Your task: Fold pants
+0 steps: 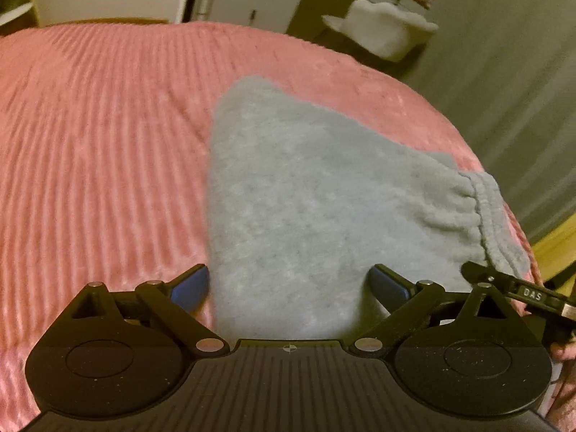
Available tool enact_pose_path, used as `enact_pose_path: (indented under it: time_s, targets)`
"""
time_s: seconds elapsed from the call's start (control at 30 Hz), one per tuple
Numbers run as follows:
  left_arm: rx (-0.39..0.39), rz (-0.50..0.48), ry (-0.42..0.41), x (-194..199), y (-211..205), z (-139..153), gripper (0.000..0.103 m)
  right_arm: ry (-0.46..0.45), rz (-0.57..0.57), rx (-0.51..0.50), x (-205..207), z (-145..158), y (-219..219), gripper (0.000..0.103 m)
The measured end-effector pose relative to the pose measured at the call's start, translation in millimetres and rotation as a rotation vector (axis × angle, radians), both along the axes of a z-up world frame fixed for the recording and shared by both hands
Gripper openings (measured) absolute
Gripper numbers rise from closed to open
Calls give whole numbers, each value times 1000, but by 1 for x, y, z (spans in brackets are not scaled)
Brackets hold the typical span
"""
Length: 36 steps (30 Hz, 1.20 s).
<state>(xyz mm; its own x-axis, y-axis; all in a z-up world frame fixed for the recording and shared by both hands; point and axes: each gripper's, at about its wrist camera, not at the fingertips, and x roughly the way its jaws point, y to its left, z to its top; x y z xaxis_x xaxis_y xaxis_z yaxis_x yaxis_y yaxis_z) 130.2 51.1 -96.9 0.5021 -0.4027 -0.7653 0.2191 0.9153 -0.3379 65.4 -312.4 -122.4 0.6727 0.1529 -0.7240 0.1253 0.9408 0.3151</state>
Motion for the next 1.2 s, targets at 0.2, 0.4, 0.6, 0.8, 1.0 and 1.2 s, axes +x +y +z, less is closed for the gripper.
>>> enact_pose_path:
  time_s: [0.2, 0.4, 0.6, 0.8, 1.0, 1.2]
  targets:
    - [15, -24, -3, 6, -8, -6, 100, -13, 14, -2, 4, -3, 0, 99]
    - [-23, -47, 41, 16, -7, -22, 103, -29, 48, 12, 8, -6, -4, 99]
    - [-52, -115, 41, 21, -1, -28, 103, 50, 123, 33, 28, -1, -12, 99]
    - [-85, -141, 20, 18, 7, -32, 103, 76, 204, 76, 44, -2, -21, 100]
    - [-115, -183, 41, 23, 14, -34, 103, 47, 213, 200, 59, -7, -38, 100]
    - [-179, -140, 36, 22, 21, -25, 96, 23, 219, 204, 60, 0, -35, 76]
